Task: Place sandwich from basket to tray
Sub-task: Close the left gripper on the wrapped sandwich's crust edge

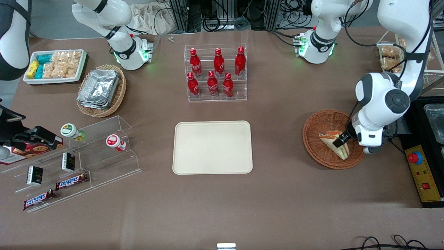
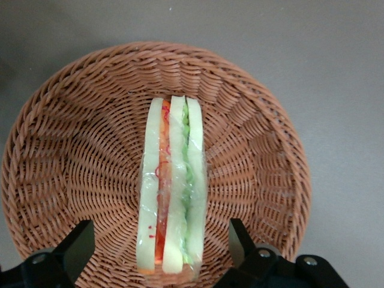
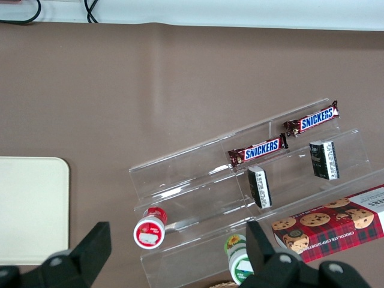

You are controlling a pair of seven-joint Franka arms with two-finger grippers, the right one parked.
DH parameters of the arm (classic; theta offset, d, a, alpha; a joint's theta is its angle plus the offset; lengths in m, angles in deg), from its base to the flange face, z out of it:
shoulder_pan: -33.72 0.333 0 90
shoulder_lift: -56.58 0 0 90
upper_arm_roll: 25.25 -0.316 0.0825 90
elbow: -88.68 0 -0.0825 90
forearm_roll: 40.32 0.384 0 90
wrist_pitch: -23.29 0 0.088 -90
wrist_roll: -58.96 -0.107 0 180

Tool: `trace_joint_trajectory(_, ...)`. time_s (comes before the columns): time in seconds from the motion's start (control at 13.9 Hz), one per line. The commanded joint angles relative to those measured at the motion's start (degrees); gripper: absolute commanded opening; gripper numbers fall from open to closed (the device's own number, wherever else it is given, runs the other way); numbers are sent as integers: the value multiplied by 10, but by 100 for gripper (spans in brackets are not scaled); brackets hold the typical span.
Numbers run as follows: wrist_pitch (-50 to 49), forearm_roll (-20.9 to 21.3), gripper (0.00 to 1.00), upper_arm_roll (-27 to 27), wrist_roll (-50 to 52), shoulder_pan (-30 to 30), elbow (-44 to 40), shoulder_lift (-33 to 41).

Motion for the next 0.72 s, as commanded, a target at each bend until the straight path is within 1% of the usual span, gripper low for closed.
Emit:
trace_joint_trajectory(0.0,17,4,99,-1,13,0,20,1)
trace_joint_trajectory(0.43,75,4,99,-13,14,0,41,-29)
trace_joint_trajectory(0.5,82,4,89,-13,14,0,44,-31)
trace_joint_trajectory(0.58,82,4,60,-13,13,0,44,-31)
trace_joint_trajectory(0.65,82,5,34,-13,14,0,43,-29)
